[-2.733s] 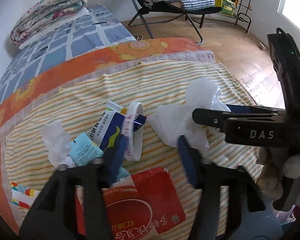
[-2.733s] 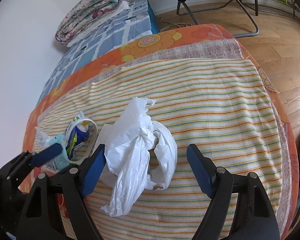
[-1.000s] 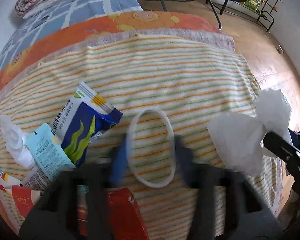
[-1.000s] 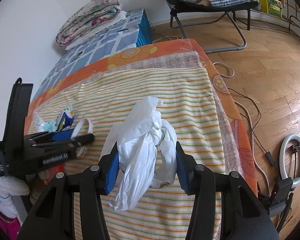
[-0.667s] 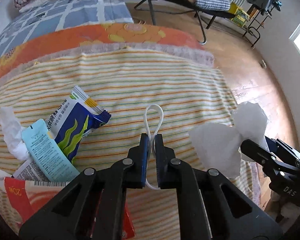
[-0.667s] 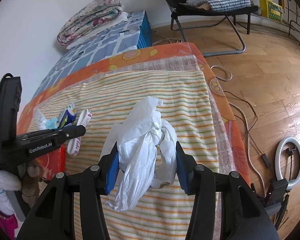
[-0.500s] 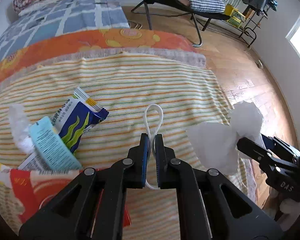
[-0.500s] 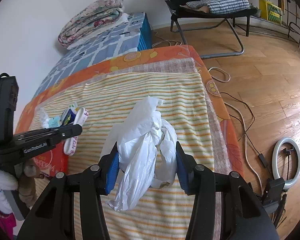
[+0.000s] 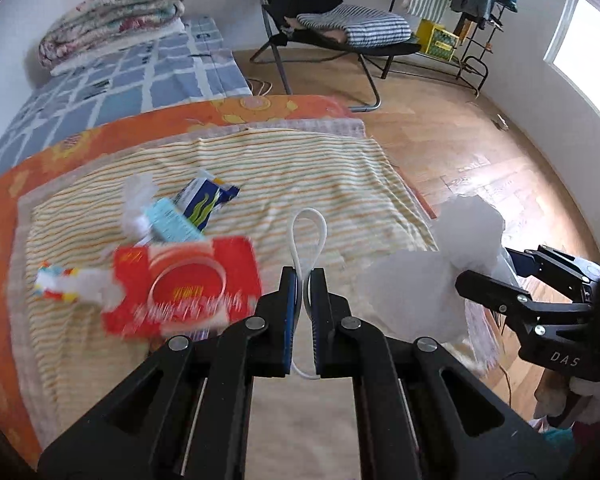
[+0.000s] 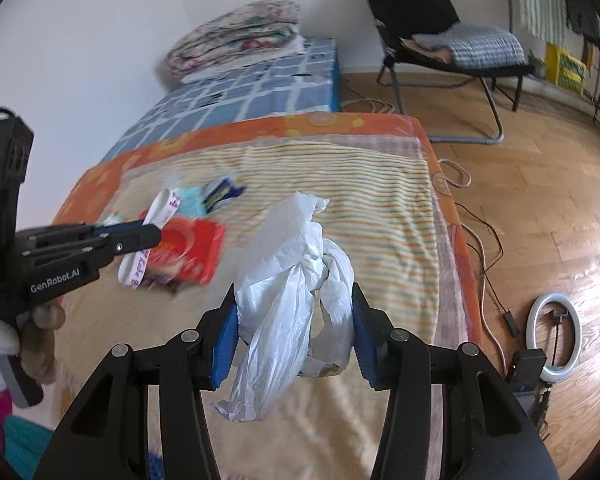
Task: Collect trash
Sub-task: 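Carry the bag and rubber band with both tools over the blue basket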
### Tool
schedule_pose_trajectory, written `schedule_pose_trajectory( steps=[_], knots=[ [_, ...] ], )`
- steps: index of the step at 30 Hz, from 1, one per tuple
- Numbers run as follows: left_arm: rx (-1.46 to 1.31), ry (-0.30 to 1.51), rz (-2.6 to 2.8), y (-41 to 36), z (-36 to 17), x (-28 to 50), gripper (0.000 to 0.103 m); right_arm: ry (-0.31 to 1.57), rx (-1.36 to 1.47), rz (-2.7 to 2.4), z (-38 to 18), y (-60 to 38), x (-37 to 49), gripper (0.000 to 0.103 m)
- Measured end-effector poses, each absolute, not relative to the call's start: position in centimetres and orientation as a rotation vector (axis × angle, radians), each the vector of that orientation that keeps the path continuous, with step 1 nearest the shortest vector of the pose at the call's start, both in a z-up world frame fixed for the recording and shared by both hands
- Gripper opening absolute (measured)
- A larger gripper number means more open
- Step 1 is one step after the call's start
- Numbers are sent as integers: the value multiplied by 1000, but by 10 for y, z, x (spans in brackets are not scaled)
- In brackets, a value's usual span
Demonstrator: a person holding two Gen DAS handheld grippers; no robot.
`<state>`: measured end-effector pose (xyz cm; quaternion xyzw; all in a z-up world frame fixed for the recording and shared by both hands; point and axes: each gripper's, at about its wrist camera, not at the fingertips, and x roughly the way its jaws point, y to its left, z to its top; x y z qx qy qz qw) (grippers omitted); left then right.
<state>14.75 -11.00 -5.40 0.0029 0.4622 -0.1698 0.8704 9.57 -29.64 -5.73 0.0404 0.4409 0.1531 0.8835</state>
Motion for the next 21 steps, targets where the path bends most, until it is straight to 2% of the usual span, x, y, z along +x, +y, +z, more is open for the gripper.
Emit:
schedule_pose_trajectory(
  steps=[10,21],
  knots=[
    [28,935,-363,-81,-39,42,5,915,13,407,-47,-256,2,48],
    [53,959,-346,-54,-63,-40,5,961,-33,484,-74,-229,-65,48]
  ],
)
